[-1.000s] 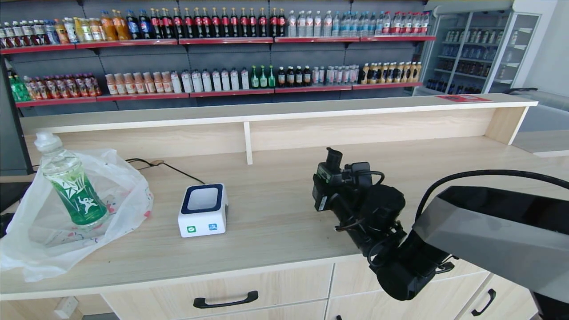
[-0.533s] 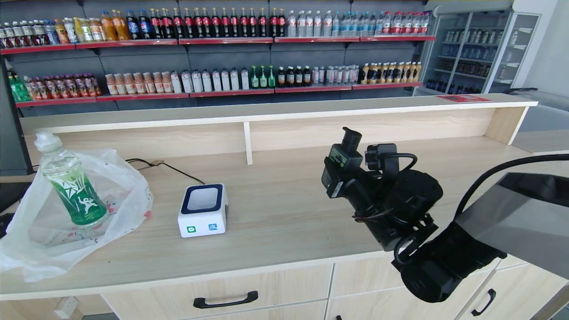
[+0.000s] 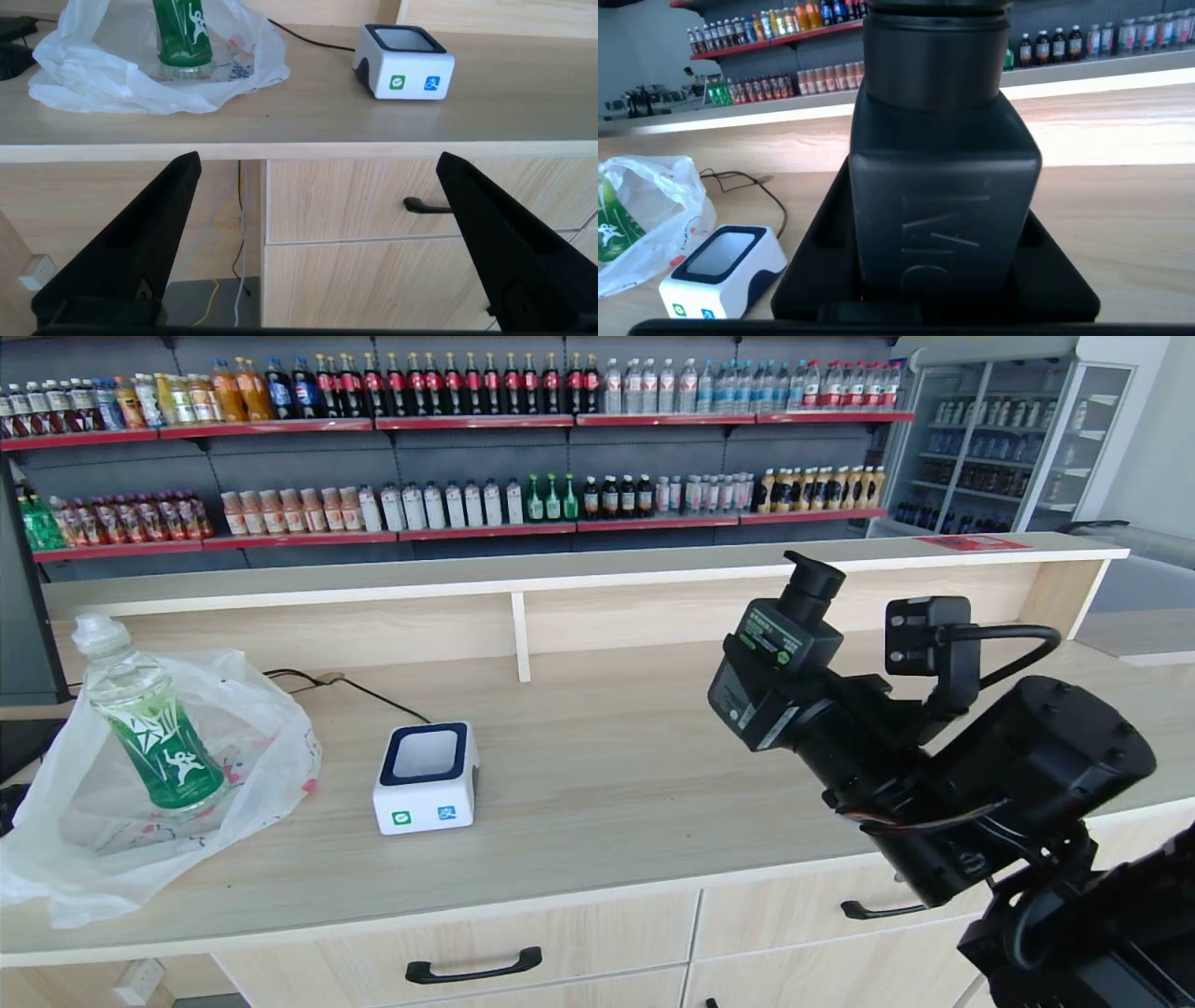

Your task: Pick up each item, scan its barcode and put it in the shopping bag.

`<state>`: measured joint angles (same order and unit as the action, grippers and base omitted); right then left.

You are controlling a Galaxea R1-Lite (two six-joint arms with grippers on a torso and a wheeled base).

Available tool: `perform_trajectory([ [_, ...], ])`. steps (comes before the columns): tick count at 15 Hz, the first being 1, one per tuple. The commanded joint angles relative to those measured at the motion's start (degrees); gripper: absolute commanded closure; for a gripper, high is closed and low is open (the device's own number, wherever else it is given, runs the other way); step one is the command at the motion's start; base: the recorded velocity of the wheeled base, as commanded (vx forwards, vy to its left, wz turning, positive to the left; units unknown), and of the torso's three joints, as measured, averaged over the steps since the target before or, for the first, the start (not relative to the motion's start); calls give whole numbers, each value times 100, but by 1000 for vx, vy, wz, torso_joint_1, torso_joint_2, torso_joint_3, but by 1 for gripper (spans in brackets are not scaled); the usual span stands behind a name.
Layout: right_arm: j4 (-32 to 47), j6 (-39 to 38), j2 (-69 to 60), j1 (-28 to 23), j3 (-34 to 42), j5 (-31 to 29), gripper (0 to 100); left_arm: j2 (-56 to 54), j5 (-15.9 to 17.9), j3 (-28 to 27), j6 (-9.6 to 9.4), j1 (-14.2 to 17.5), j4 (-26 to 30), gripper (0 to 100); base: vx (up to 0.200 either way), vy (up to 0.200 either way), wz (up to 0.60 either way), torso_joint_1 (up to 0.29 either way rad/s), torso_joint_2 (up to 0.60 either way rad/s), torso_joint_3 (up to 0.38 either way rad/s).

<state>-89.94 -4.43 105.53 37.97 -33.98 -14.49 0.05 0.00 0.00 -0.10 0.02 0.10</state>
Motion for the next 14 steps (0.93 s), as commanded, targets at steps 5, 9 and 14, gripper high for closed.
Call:
perform_trajectory([
  [5, -6, 3, -771, 386, 515, -89, 100, 4, 0, 0, 1, 6, -1, 0, 0, 0, 0, 0, 0, 0],
  [9, -6, -67, -1466, 1098, 1385, -80, 100, 4, 0, 0, 1, -2, -1, 0, 0, 0, 0, 0, 0, 0],
  [14, -6, -243, -1632, 1362, 1376, 773, 100, 4, 0, 0, 1, -2, -1, 0, 0, 0, 0, 0, 0, 0],
])
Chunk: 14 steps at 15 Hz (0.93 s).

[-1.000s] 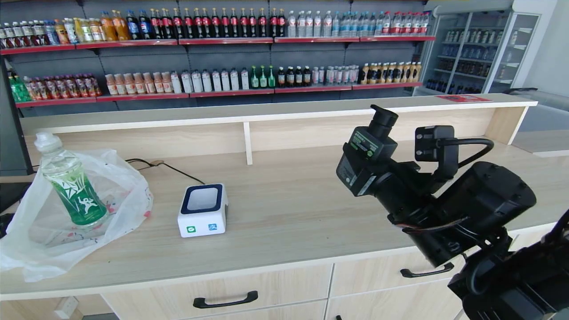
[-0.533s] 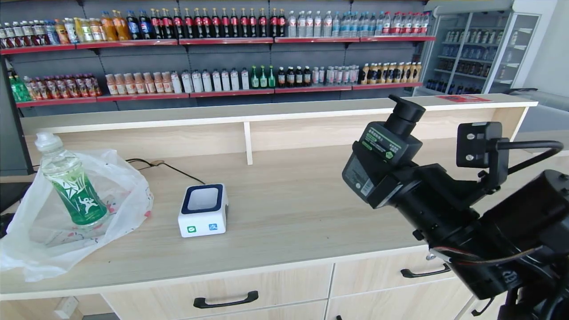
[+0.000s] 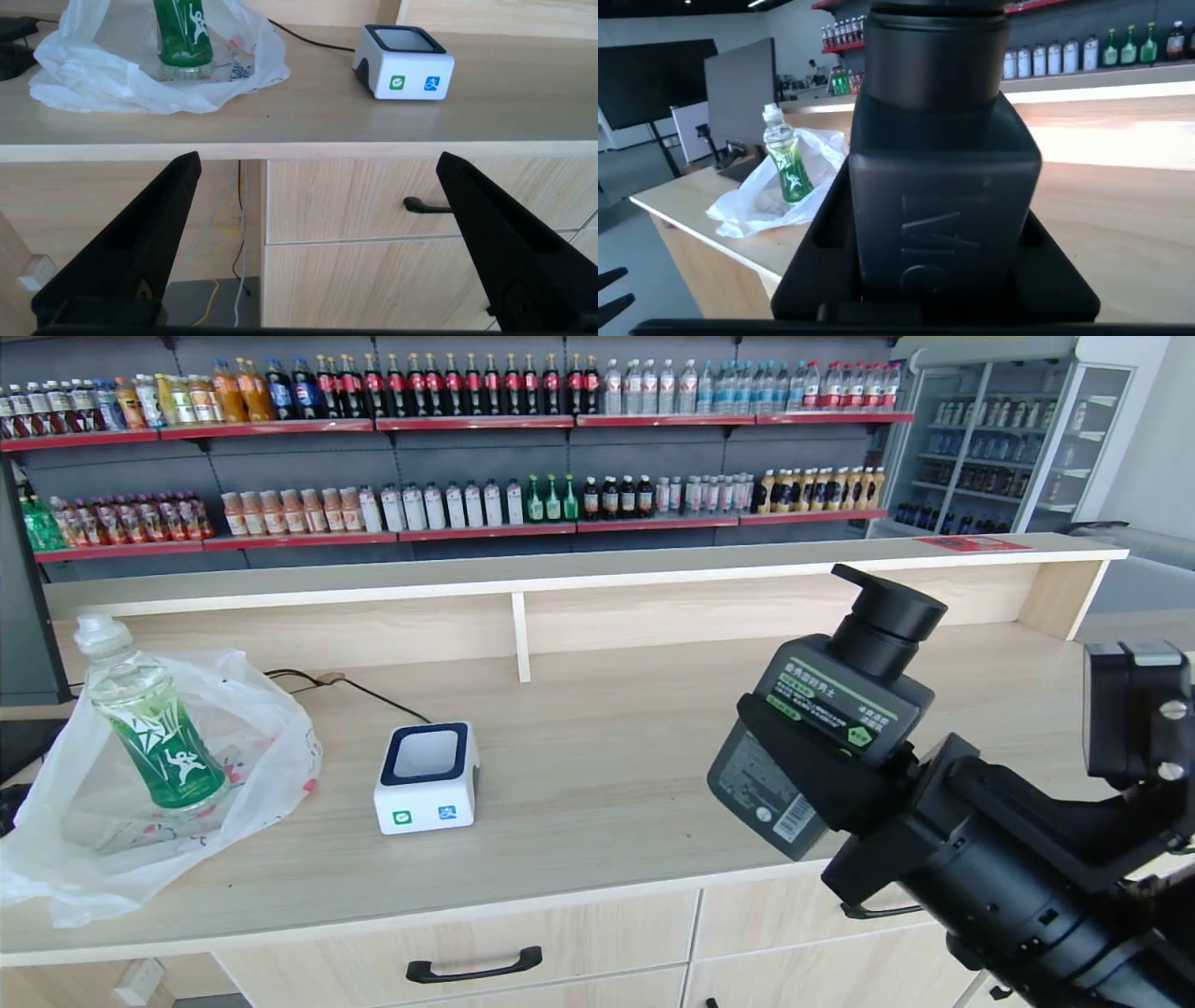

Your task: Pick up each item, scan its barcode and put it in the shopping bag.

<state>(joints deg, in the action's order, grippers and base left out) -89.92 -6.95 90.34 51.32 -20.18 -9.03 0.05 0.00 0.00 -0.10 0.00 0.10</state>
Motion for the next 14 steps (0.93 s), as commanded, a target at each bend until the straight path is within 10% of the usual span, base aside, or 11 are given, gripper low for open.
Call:
perform_trajectory([
  [1, -8, 9, -131, 27, 14, 657, 100, 4, 0, 0, 1, 9, -1, 0, 0, 0, 0, 0, 0, 0],
  [14, -8, -2346, -448, 967, -65, 1501, 100, 4, 0, 0, 1, 0, -1, 0, 0, 0, 0, 0, 0, 0],
])
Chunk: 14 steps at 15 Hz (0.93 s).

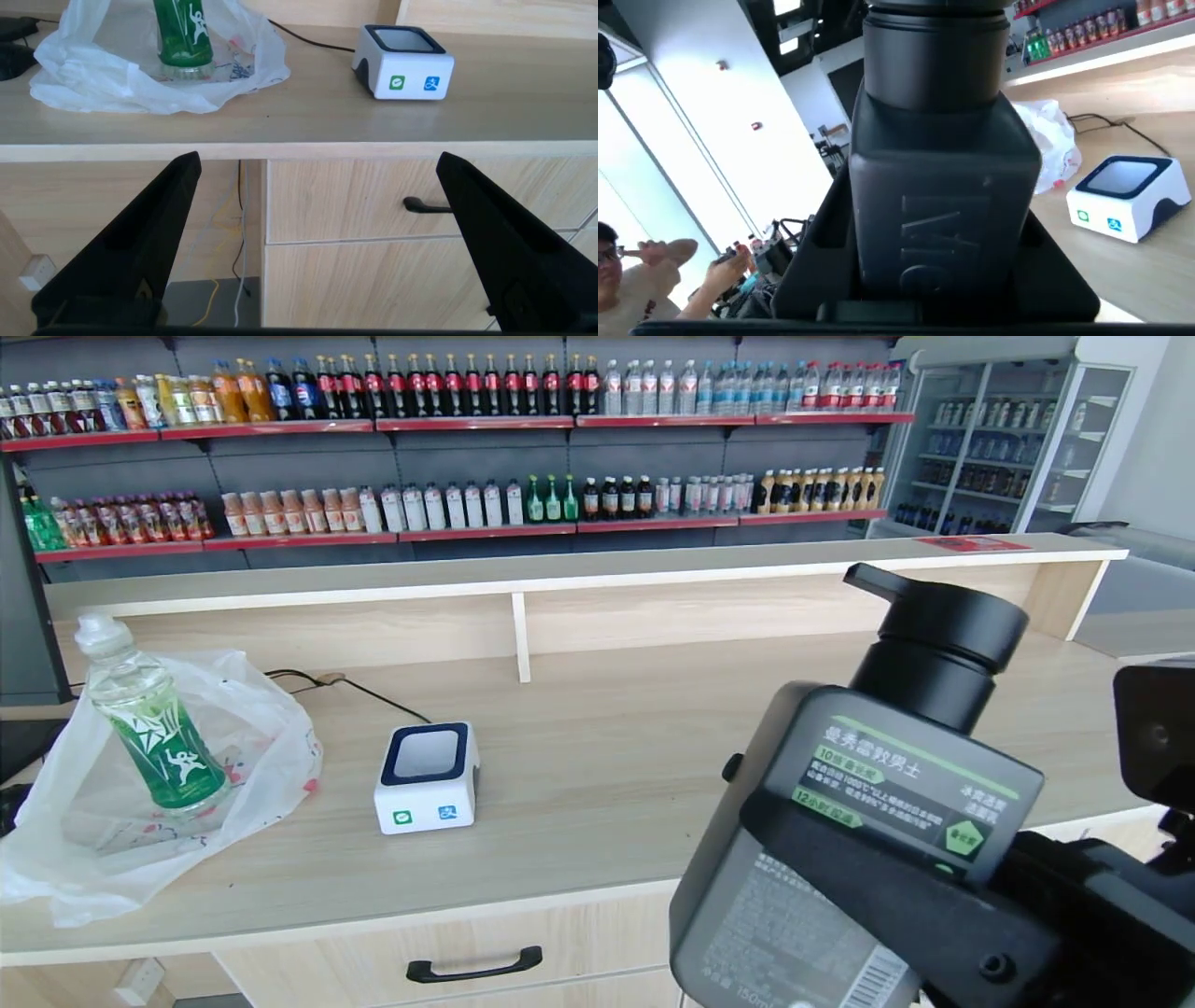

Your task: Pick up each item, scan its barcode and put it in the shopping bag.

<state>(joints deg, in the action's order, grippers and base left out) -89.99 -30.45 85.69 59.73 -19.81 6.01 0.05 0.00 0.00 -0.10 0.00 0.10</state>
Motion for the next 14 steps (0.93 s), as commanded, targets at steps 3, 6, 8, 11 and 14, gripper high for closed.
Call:
perform_trajectory([
  [3, -1, -198, 36, 100, -269, 383, 100, 4, 0, 0, 1, 0, -1, 0, 0, 0, 0, 0, 0, 0],
  [6, -1, -268, 422, -94, -454, 383, 100, 4, 0, 0, 1, 0, -1, 0, 0, 0, 0, 0, 0, 0],
  [8, -1, -268, 651, -111, -735, 383, 100, -5, 0, 0, 1, 9, -1, 0, 0, 0, 0, 0, 0, 0],
  [11, -1, -277, 792, -111, -990, 383, 100, 4, 0, 0, 1, 0, -1, 0, 0, 0, 0, 0, 0, 0],
  [14, -1, -383, 827, -155, -1078, 383, 100, 4, 0, 0, 1, 0, -1, 0, 0, 0, 0, 0, 0, 0],
])
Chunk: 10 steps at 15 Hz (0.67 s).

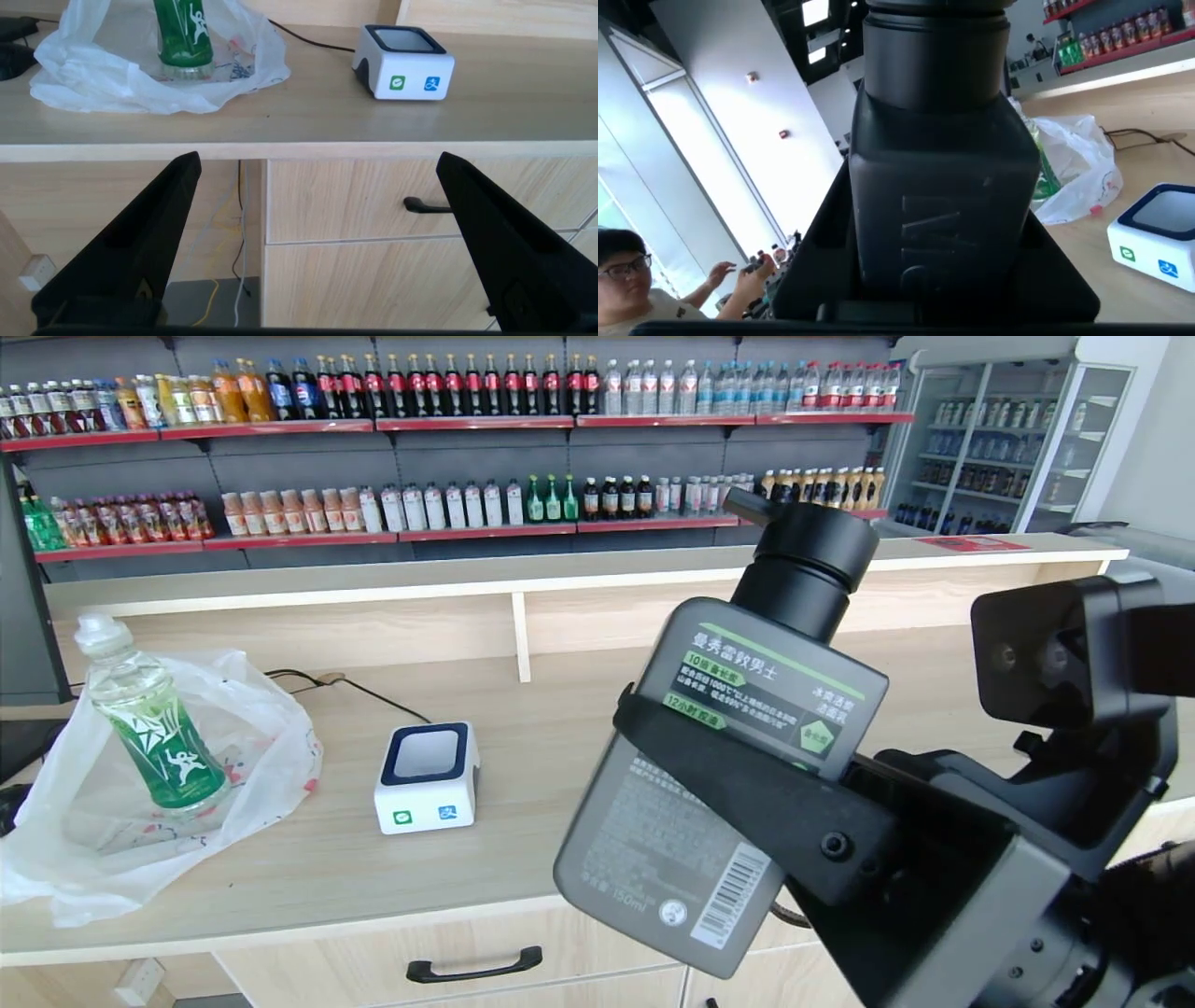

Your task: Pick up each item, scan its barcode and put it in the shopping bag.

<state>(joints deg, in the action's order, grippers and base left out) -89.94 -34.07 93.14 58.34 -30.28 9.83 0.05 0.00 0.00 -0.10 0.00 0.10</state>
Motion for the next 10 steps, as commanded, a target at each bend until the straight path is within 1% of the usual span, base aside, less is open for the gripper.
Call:
perform_trajectory([
  [1, -6, -47, 20, -34, 57, 2, 100, 4, 0, 0, 1, 0, -1, 0, 0, 0, 0, 0, 0, 0],
  [3, -6, -117, -199, -122, 383, 2, 100, -5, 0, 0, 1, 9, -1, 0, 0, 0, 0, 0, 0, 0],
  [4, -6, -205, -261, -122, 400, 2, 100, 4, 0, 0, 1, 0, -1, 0, 0, 0, 0, 0, 0, 0],
  [10, -6, -249, -252, -227, 137, 2, 100, 4, 0, 0, 1, 0, -1, 0, 0, 0, 0, 0, 0, 0],
])
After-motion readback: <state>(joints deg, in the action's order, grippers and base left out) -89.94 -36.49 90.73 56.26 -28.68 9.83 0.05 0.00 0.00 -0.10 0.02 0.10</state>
